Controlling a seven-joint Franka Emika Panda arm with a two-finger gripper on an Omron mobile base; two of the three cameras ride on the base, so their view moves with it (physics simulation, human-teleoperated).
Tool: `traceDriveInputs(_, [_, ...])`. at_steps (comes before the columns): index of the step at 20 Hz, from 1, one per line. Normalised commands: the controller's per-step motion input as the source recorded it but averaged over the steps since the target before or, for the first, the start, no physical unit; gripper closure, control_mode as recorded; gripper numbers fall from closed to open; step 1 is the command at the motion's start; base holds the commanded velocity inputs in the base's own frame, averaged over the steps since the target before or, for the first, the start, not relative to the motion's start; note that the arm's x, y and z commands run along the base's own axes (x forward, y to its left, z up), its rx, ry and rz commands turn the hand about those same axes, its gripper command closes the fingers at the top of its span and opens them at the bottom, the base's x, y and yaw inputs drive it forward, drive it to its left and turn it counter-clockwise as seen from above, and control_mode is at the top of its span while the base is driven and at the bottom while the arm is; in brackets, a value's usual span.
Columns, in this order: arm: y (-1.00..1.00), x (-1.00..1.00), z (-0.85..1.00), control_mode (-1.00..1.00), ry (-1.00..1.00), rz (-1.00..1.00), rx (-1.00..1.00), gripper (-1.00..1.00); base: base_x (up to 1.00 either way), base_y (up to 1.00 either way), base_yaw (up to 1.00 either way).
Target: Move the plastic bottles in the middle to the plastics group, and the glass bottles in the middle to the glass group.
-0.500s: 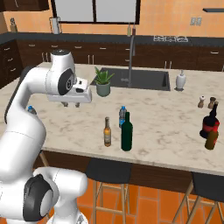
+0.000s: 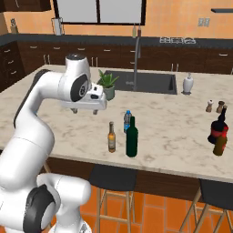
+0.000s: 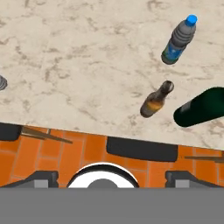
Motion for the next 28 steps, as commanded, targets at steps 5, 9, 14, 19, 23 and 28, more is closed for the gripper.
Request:
traceDriveInputs(5, [-0.94,0.02,-0.09,-1.00,0.00,0.00,0.03,-1.00,0.00,0.00,0.00])
traceDriveInputs(9, [-0.75,0.06,-0.36,-1.00,-0.03,0.00,0.00,-1.00,0.00,0.00,0.00])
traceDriveInputs(14, [-0.58,0.17,-0.36,-1.00,0.00,-0.08,0.00,-1.00,0.00,0.00,0.00])
traceDriveInputs(19, [-0.25,0.11,-0.36,-1.00,0.00,-0.14,0.00,-1.00,0.00,0.00,0.00])
traceDriveInputs(23, [-0.15,0.33,-0.30,-1.00,0.00,-0.14,0.00,-1.00,0.00,0.00,0.00])
traceDriveInputs(28, [-0.03,0.65,-0.14,-1.00,0.00,-0.13,0.00,-1.00,0.00,0.00,0.00])
